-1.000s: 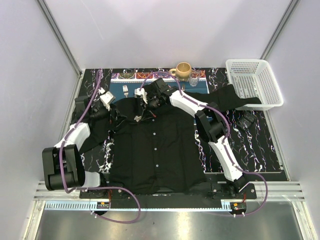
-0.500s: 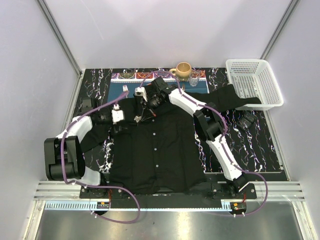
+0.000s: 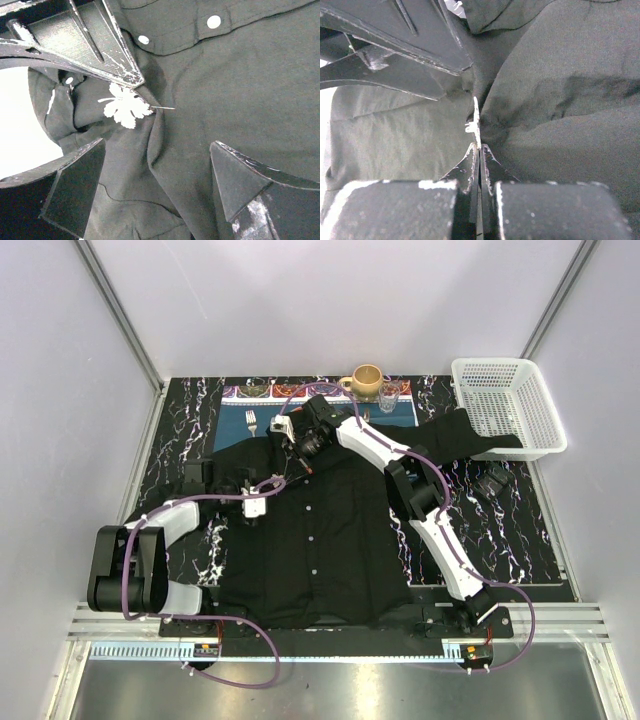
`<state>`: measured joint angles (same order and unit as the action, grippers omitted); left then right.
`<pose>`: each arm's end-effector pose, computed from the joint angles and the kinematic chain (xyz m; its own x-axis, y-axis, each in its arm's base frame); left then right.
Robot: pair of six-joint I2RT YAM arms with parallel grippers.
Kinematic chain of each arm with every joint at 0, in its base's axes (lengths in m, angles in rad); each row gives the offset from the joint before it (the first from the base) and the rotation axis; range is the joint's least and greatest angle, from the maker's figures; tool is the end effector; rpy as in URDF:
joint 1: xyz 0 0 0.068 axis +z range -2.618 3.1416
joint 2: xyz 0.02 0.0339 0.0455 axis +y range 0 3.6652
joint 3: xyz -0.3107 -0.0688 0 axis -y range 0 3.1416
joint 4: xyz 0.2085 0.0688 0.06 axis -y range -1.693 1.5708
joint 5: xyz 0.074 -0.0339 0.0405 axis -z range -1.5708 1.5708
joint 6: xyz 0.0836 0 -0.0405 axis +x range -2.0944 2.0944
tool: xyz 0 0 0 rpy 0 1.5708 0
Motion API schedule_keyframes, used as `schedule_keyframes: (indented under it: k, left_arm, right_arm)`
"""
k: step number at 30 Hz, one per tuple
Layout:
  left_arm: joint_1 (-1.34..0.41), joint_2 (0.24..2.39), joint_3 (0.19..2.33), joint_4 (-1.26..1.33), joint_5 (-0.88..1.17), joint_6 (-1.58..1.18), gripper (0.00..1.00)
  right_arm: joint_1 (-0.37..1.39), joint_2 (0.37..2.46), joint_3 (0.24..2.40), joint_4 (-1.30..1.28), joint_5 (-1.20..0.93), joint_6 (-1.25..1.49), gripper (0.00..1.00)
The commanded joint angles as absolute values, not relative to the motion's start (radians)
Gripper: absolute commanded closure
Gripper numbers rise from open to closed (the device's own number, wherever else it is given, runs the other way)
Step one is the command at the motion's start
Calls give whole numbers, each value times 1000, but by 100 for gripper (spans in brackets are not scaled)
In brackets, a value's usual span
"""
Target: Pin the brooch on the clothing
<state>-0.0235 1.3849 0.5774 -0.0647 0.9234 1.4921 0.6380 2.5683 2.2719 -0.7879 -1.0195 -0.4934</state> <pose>0.2285 -0.0721 0.2144 0.4652 0.5905 -0.6595 0.8046 0.0285 0.5931 0.4018 0.3866 0.1744 -0.3261 -0.5506 -0.7684 -0.8928 -0.0877 0.4418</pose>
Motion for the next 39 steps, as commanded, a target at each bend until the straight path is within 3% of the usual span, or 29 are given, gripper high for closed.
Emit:
schedule_keyframes:
  k: [1,6,26,39]
  left_arm:
    - [-35,1359,528,228,934,1413,5]
    - [-55,1374,503,333,937,1388,1]
    - [-89,1503,548,339,994,1520,1]
    - [-106,1525,563,506,996,1340,1]
  right_arm:
    - [632,2569,2322,-822,-1081,-472,100]
    - [630,2583,2348,-833,-1097,-456,100]
    - [632,2591,2370,-887,-1126,-466,100]
    - [634,2594,2375,-925,-1132,-499,100]
